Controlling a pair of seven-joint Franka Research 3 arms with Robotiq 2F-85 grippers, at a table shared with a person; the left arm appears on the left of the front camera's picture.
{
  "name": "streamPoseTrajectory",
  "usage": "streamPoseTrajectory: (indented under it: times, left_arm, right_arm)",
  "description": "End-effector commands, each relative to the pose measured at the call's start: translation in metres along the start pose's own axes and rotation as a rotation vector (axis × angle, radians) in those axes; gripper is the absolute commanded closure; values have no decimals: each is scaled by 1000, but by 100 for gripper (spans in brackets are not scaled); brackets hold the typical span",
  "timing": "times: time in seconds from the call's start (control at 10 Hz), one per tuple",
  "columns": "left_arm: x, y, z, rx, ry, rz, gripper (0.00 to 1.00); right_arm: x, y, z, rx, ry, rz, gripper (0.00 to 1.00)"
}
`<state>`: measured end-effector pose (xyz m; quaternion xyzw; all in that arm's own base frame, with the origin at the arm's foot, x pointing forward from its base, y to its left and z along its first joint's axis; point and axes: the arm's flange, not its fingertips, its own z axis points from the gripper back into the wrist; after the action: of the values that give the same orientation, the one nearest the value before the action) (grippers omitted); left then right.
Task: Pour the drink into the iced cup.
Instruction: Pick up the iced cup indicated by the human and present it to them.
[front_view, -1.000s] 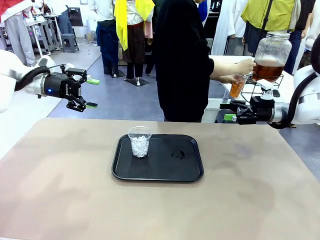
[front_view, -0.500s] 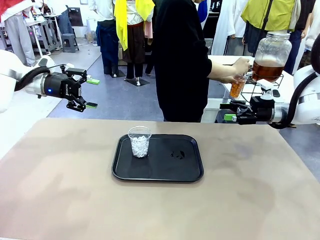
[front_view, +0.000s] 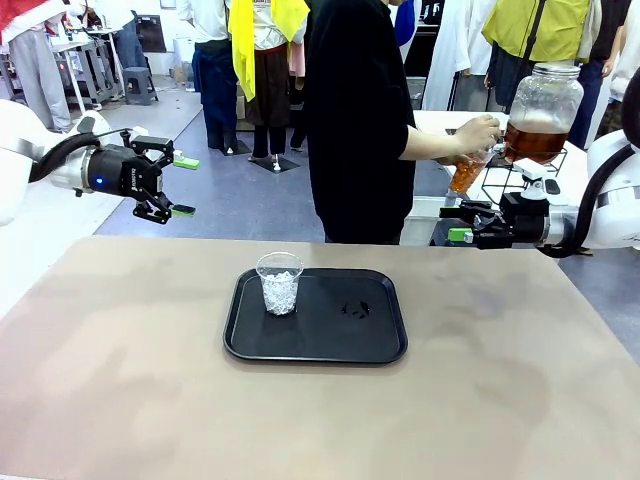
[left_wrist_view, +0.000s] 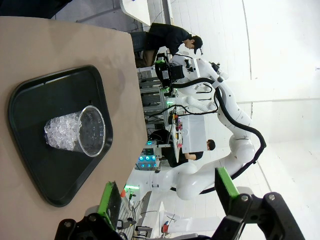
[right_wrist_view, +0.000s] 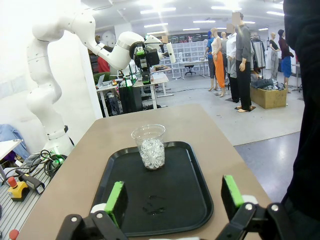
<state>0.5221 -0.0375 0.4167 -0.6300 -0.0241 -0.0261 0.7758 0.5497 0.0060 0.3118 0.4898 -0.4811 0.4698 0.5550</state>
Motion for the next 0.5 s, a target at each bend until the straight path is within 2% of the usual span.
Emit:
streamPoseTrajectory:
  times: [0.0,0.4]
  left_arm:
    - [0,-1,0,0,-2,-2,0]
    - [0,-1,0,0,-2,-2,0]
  right_arm:
    - [3,0,1,13,4,-12,0]
    - [3,0,1,13,4,-12,0]
